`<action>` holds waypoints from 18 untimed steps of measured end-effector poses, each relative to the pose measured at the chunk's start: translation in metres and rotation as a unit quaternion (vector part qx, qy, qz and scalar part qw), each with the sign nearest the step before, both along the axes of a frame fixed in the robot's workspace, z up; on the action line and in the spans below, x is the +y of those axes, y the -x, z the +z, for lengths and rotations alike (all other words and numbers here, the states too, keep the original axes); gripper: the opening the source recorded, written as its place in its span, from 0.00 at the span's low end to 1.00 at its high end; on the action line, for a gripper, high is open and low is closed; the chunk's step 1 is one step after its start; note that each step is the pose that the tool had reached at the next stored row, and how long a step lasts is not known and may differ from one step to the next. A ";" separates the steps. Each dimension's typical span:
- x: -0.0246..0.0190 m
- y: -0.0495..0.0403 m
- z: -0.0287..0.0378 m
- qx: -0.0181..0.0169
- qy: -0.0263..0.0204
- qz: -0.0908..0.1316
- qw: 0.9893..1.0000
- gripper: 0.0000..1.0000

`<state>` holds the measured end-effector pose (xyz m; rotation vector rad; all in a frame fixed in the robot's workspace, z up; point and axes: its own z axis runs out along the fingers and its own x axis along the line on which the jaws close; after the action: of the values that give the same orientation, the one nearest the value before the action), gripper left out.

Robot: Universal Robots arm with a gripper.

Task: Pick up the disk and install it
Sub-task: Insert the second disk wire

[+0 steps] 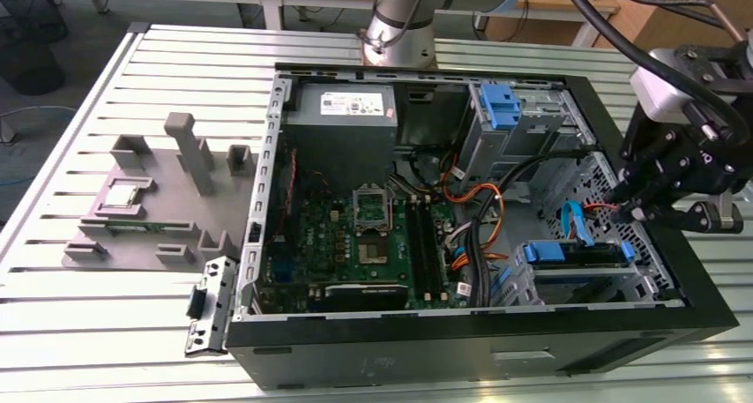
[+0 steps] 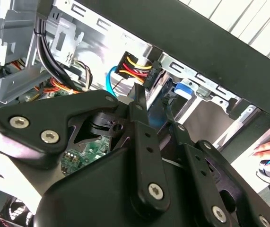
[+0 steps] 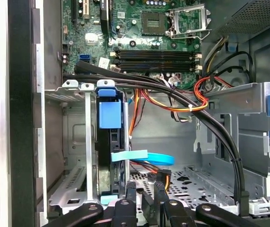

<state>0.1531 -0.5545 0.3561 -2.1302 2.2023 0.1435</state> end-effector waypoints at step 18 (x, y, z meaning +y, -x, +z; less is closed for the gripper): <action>0.0054 -0.0049 -0.0042 0.000 0.000 0.000 1.000 0.29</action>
<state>0.1580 -0.5492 0.3519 -2.1297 2.2029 0.1433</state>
